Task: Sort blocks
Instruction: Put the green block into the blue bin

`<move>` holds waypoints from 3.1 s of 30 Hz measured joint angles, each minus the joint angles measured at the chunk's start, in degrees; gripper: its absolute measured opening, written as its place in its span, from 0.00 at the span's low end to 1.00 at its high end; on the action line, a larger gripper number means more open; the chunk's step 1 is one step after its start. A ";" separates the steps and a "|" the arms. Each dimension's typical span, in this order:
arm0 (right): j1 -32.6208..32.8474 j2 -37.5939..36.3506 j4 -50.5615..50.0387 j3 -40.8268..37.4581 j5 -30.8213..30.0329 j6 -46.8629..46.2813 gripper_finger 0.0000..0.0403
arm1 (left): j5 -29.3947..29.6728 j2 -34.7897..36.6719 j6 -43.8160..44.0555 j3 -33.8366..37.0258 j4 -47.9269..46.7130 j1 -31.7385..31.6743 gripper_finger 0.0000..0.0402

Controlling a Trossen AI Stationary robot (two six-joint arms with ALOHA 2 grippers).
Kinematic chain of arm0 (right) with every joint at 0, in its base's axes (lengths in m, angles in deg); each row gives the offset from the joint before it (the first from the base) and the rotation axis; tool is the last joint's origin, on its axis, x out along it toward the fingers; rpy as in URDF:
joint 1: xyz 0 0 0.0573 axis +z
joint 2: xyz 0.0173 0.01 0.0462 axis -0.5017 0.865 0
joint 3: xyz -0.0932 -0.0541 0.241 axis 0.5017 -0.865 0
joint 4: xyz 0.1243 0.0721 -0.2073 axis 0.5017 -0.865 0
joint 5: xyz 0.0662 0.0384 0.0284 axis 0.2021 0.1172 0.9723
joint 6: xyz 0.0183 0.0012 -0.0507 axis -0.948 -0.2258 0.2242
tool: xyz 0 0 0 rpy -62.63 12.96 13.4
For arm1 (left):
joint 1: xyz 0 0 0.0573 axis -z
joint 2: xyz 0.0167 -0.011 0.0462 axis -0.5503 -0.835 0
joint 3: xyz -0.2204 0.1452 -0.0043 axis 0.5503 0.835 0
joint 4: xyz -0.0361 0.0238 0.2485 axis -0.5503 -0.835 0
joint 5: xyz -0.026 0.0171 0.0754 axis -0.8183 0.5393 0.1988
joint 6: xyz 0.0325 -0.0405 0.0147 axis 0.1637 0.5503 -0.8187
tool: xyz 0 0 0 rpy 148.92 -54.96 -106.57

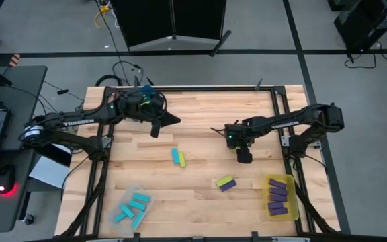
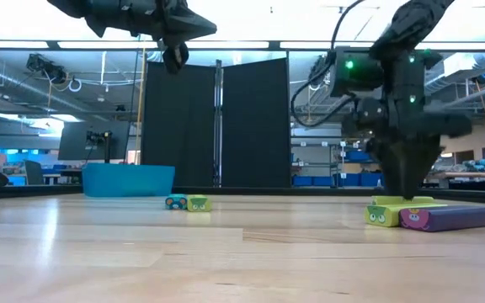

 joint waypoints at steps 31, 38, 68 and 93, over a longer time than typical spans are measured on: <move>-9.51 -7.07 54.51 9.04 11.82 -26.48 0.29 | -0.13 0.00 -1.79 0.00 6.52 -7.51 0.04; -9.70 -6.97 70.56 9.04 6.66 -33.21 0.29 | -0.48 -0.32 -1.25 -0.61 8.12 -7.95 0.14; -9.01 -6.99 70.45 13.63 4.82 -32.15 0.29 | -19.06 -21.79 27.50 -12.28 37.16 -9.57 0.49; -8.98 -7.03 72.53 13.63 5.32 -32.35 0.29 | -22.36 -23.82 14.19 -16.01 34.57 -8.33 0.29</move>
